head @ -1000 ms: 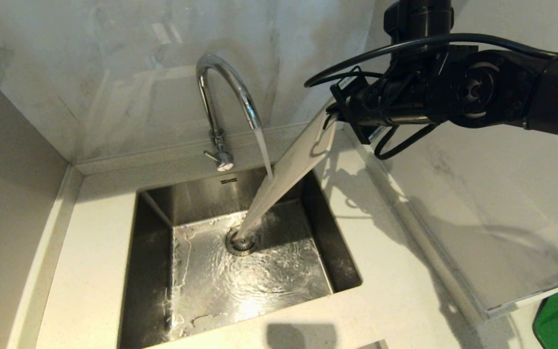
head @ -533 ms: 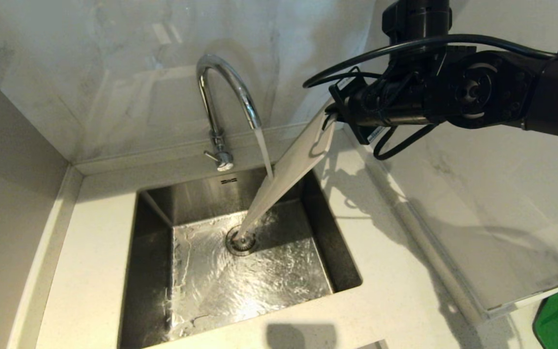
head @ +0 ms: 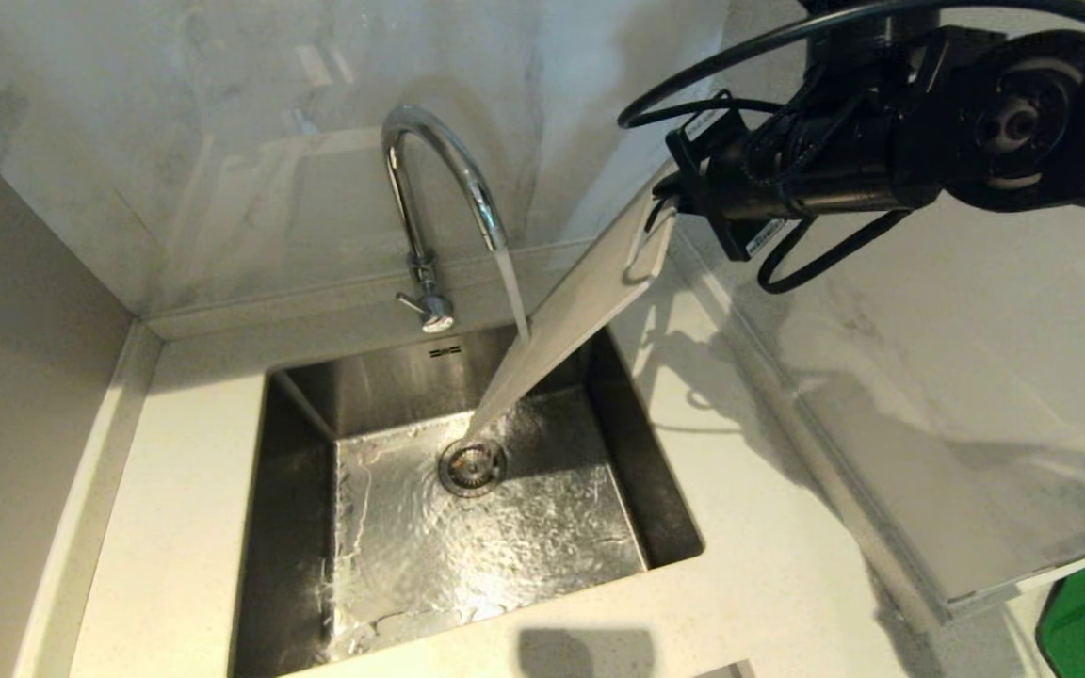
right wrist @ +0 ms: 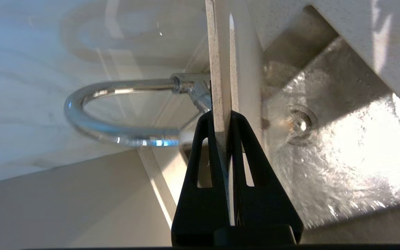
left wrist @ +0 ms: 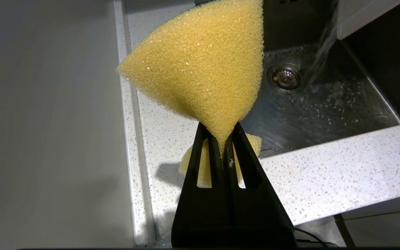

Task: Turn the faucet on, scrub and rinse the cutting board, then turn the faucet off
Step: Scrub the cutting board underwater

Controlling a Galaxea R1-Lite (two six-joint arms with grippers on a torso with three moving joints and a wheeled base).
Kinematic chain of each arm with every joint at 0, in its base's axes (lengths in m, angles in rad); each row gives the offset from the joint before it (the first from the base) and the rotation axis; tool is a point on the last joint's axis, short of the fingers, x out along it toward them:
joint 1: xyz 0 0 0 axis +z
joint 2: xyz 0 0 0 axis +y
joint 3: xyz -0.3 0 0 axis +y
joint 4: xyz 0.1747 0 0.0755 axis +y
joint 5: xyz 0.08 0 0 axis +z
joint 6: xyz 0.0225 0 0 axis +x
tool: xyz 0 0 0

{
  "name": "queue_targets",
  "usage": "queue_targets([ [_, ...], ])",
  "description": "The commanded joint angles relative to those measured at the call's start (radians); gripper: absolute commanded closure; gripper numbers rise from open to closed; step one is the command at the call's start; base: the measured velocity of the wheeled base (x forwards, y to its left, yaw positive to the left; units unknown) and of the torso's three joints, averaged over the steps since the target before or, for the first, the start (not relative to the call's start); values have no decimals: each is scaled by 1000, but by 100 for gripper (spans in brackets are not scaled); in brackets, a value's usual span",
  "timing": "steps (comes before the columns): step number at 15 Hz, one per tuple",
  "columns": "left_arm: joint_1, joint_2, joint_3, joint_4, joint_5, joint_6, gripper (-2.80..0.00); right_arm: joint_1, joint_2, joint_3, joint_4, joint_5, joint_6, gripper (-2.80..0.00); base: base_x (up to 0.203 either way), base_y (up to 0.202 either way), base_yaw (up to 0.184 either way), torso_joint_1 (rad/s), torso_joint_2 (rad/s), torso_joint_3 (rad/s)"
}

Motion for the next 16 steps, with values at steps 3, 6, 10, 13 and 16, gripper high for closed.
queue_targets([
  [3,0,-2,0,-1,0,-2,0,0,-116,0,132,0,-125,0,0,0,0,0,0,0],
  [6,0,-2,0,-1,2,-3,0,-1,-199,0,225,-10,-269,0,0,0,0,0,0,0],
  [10,0,-2,0,-1,2,-3,0,-18,-253,2,318,-54,-331,0,0,0,0,0,0,0],
  [13,0,-2,0,-1,2,-2,0,-18,-274,2,333,-70,-332,0,0,0,0,0,0,0],
  [16,0,-2,0,-1,2,-5,0,-18,-277,5,336,-74,-325,0,0,0,0,0,0,0],
])
